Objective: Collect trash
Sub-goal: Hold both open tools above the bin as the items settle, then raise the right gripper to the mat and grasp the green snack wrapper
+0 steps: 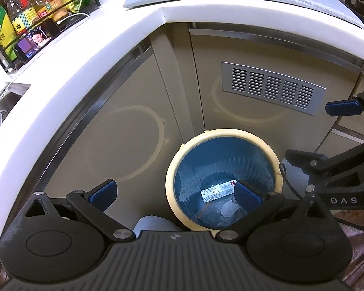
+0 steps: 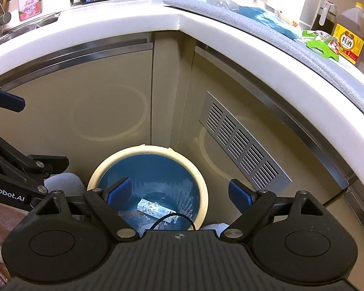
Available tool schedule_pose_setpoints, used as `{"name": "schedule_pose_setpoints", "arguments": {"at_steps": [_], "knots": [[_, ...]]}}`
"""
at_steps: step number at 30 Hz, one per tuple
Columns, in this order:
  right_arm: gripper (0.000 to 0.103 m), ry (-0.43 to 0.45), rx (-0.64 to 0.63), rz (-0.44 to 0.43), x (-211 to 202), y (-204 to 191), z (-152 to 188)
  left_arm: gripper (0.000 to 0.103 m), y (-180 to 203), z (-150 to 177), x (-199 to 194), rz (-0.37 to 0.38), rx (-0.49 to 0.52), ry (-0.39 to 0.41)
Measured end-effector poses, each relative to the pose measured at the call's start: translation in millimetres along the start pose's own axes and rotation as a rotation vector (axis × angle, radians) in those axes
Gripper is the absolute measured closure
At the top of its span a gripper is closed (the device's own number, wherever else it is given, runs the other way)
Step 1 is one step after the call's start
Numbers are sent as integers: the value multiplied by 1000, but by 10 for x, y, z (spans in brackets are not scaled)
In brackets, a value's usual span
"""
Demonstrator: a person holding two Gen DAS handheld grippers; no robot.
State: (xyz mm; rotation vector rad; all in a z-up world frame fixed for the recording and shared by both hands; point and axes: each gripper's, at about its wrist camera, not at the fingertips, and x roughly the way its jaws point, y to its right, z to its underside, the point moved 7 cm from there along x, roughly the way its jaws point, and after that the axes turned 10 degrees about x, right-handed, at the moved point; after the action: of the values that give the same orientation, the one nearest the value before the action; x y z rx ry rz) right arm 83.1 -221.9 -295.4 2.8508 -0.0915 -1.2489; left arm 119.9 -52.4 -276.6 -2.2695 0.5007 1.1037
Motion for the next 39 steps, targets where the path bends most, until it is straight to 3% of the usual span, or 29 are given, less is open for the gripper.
{"name": "schedule_pose_setpoints", "arguments": {"at_steps": [12,20,27,32,39], "knots": [[14,-10,8,-2,52,4,-11,0,-15,1,52,5,-6,-10],[14,15,89,-9,-8,178,-150,0,-115,-111,23,-8,-25,0],[13,144,234,-73,-293,551,-675,0,-458,-477,-197,-60,-92,68],[8,305,362,-36,-432,1039,-1214,0,-709,-821,-398,-98,-148,136],[8,396,489,16,-271,1653,-1754,0,-891,-1269,-564,-147,-154,203]]}}
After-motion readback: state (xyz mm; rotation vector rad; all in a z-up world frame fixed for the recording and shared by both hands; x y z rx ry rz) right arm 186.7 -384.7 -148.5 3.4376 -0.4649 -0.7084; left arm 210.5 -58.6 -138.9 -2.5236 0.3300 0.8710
